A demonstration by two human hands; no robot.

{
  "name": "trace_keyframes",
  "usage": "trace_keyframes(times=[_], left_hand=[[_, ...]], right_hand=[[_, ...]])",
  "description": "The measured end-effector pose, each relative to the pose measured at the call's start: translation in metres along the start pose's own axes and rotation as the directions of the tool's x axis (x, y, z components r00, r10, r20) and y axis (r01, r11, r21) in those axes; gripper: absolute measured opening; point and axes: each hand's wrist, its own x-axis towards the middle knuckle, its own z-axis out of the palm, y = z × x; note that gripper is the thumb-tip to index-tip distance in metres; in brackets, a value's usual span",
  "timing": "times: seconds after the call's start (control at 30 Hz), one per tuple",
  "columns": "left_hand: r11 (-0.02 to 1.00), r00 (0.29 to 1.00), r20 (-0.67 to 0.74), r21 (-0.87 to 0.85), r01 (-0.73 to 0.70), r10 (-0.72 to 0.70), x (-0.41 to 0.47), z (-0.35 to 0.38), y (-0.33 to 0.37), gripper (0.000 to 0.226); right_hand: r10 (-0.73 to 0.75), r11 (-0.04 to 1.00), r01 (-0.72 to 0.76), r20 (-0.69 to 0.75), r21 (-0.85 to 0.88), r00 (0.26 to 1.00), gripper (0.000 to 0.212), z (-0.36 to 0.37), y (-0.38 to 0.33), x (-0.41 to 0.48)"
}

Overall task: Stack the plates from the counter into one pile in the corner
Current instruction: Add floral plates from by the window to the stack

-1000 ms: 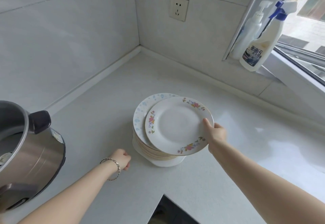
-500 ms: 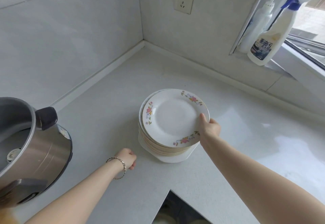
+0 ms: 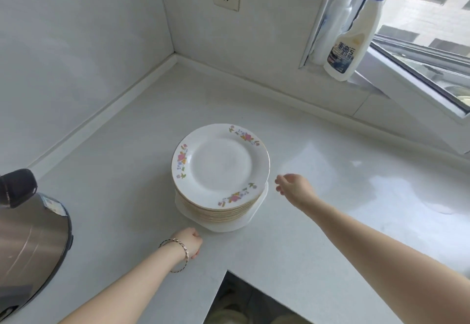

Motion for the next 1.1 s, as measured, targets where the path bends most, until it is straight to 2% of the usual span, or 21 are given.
trace_keyframes(times=[0.07,0.13,0.23,0.33,0.43,0.5,0.57,0.7,0.83,0.9,1.03,1.1], left_hand=[[0.999,0.999,0.045,0.043,-0.019,0.017,-0.006,0.018,0.020,0.026],[0.997,0.994,0.098,0.058,-0.060,0.054,-0.013,0.039,0.045,0.029],[0.978,0.977,0.162,0.133,-0.158,0.136,-0.023,0.073,0.096,0.028],[0.945,0.956,0.192,0.202,-0.259,0.221,-0.034,0.109,0.155,0.029],[0.901,0.937,0.171,0.266,-0.342,0.305,-0.042,0.153,0.213,0.029],[0.880,0.924,0.168,0.287,-0.379,0.344,-0.050,0.187,0.248,0.029],[0.874,0.915,0.183,0.276,-0.399,0.360,-0.059,0.222,0.278,0.029],[0.890,0.920,0.184,0.245,-0.384,0.347,-0.071,0.280,0.317,0.026],[0.907,0.937,0.172,0.247,-0.341,0.306,-0.079,0.317,0.333,0.023],[0.915,0.946,0.150,0.248,-0.318,0.288,-0.080,0.327,0.338,0.024],[0.937,0.965,0.122,0.238,-0.255,0.232,-0.081,0.333,0.342,0.022],[0.949,0.973,0.107,0.222,-0.224,0.204,-0.083,0.334,0.341,0.021]], right_hand=[[0.068,0.983,-0.039,0.163,-0.178,0.984,0.022,-0.020,0.031,-0.007],[0.104,0.968,-0.051,0.206,-0.247,0.973,0.016,-0.042,0.064,-0.012],[0.115,0.968,-0.100,0.051,-0.228,0.992,0.014,-0.086,0.115,-0.025],[0.209,0.972,-0.206,0.009,-0.115,0.978,0.014,-0.131,0.171,-0.043],[0.268,0.960,-0.271,-0.054,-0.074,0.962,0.020,-0.177,0.231,-0.063],[0.308,0.938,-0.321,-0.108,-0.129,0.945,0.017,-0.212,0.274,-0.077],[0.357,0.898,-0.394,-0.196,-0.196,0.913,0.030,-0.246,0.319,-0.091],[0.459,0.828,-0.532,-0.330,-0.178,0.825,0.053,-0.307,0.403,-0.113],[0.587,0.756,-0.644,-0.312,-0.120,0.747,0.068,-0.343,0.461,-0.110],[0.609,0.755,-0.648,-0.264,-0.095,0.748,0.064,-0.350,0.481,-0.102],[0.599,0.787,-0.616,-0.200,-0.032,0.776,0.034,-0.360,0.504,-0.092],[0.571,0.809,-0.587,-0.188,-0.036,0.799,0.033,-0.363,0.512,-0.091]])
